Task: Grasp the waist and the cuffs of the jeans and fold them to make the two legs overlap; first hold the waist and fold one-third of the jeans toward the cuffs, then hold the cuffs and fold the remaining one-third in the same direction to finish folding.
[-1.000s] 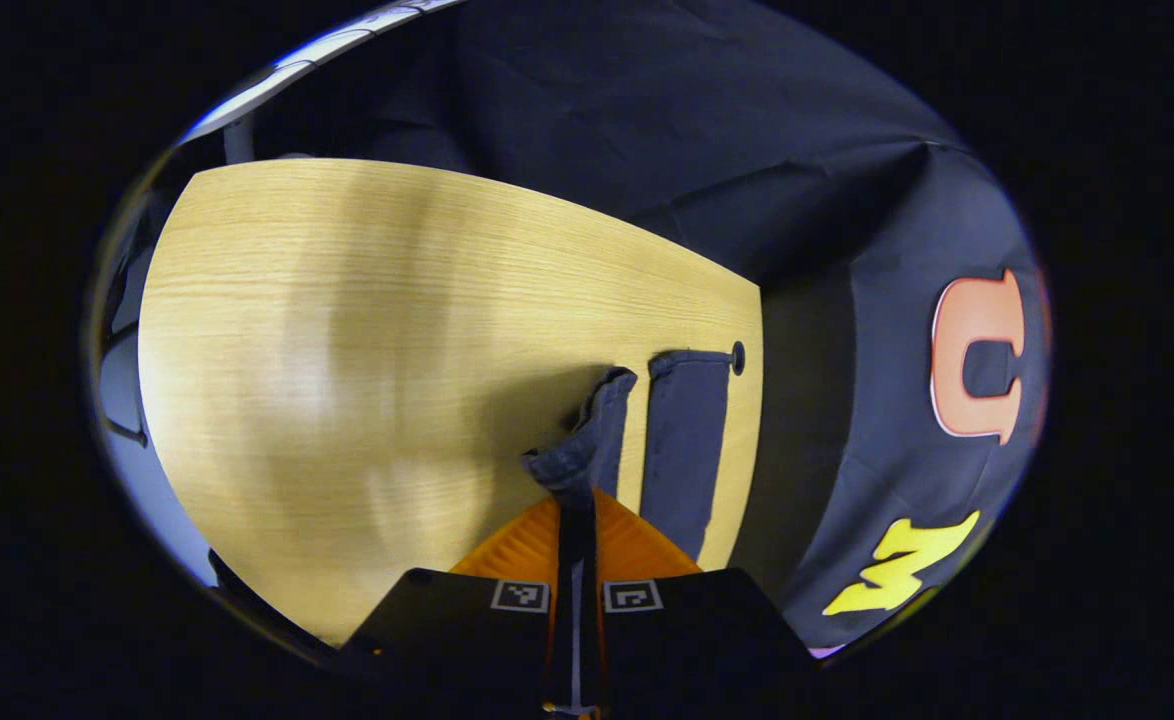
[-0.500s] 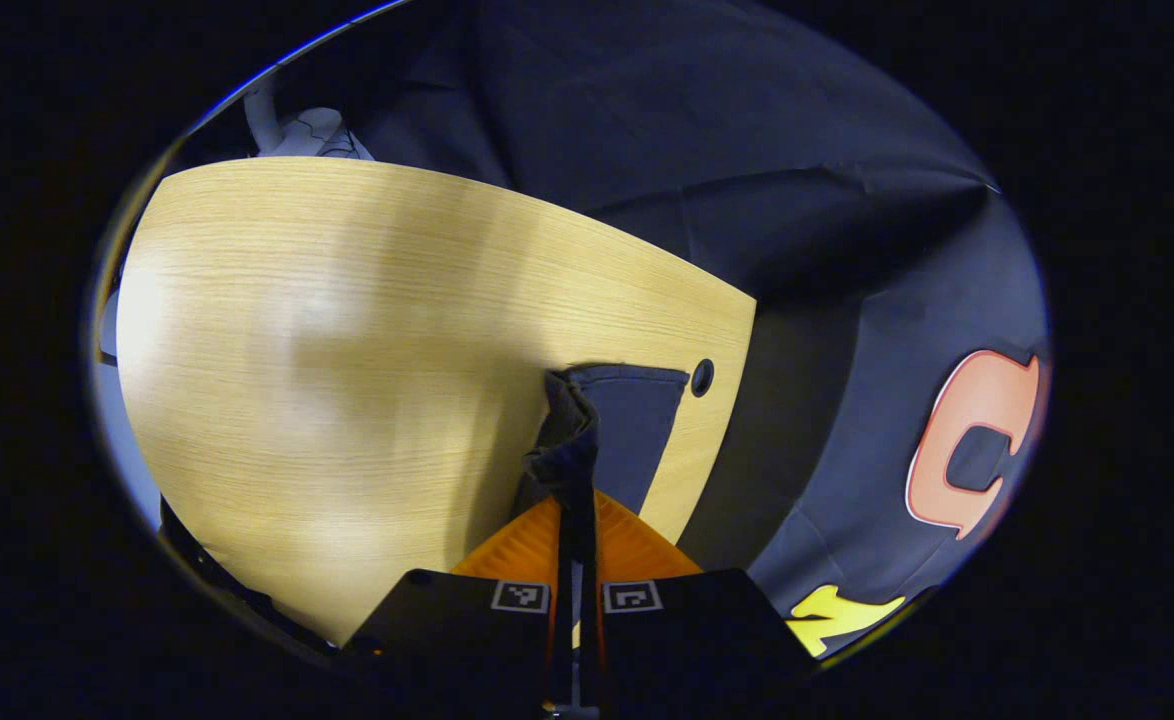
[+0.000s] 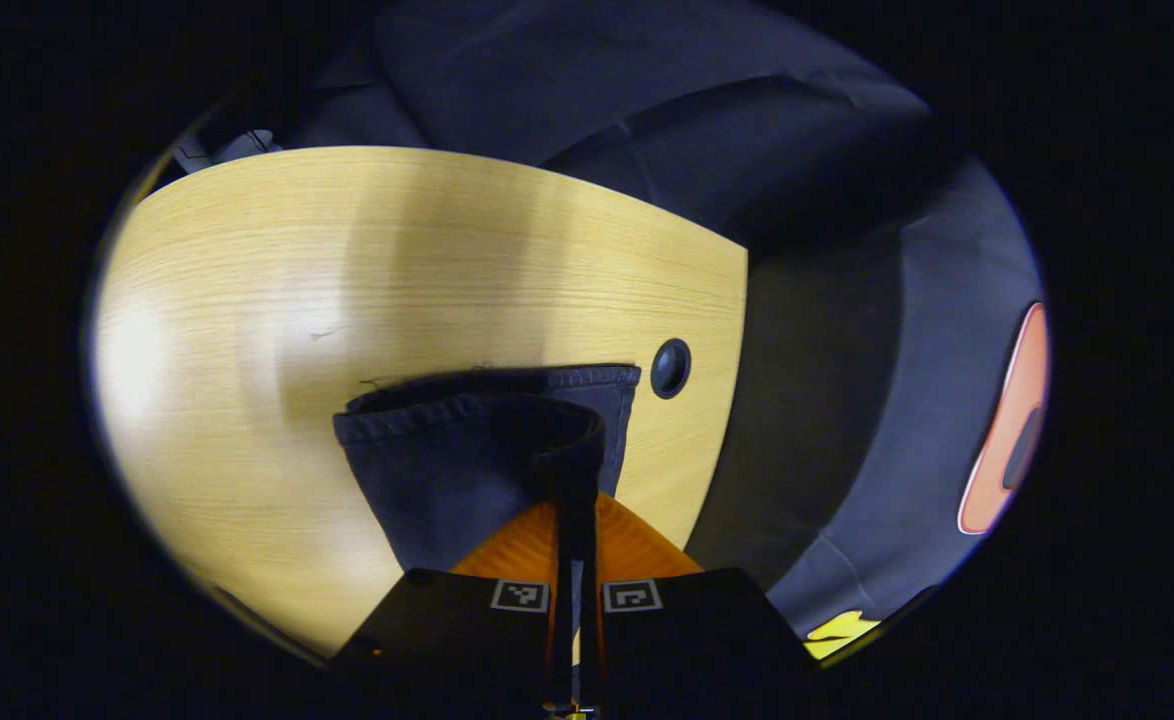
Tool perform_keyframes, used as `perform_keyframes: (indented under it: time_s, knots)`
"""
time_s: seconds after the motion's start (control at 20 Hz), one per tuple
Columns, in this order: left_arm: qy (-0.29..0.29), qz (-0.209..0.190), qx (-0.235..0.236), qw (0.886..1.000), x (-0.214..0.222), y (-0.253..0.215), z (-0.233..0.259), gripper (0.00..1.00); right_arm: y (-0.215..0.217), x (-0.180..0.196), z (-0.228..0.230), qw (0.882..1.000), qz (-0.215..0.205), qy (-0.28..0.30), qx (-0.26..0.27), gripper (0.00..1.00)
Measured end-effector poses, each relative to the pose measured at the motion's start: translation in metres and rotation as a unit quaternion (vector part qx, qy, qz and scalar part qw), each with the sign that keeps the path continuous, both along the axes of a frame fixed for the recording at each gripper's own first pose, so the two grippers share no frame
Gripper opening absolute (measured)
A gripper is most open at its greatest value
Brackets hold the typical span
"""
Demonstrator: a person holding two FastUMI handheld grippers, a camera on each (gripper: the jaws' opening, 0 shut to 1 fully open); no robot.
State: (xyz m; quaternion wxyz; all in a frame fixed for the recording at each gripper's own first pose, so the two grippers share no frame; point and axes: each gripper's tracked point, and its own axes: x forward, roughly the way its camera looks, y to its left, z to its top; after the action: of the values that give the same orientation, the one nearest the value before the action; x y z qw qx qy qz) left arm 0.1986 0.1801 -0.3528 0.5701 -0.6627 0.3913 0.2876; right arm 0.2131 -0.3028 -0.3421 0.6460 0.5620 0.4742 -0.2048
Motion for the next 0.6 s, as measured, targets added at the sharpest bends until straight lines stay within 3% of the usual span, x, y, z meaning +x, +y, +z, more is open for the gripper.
perform_keyframes:
  time_s: [0.3,0.35,0.45,0.6]
  knots:
    - [0.025,0.026,-0.027,0.999,0.012,0.002,-0.028,0.06,-0.003,0.022,-0.036,0.998,-0.041,0.019,0.047,0.01]
    - [0.025,0.029,-0.034,0.999,0.013,0.002,-0.030,0.00,-0.003,0.023,-0.040,0.997,-0.052,0.021,0.060,0.01]
    - [0.018,0.033,-0.043,0.998,0.019,0.005,-0.031,0.08,-0.004,0.027,-0.044,0.995,-0.067,0.016,0.078,0.02]
    - [0.016,0.020,-0.038,0.999,0.019,0.012,-0.029,0.50,-0.008,0.037,-0.042,0.995,-0.070,0.002,0.077,0.14]
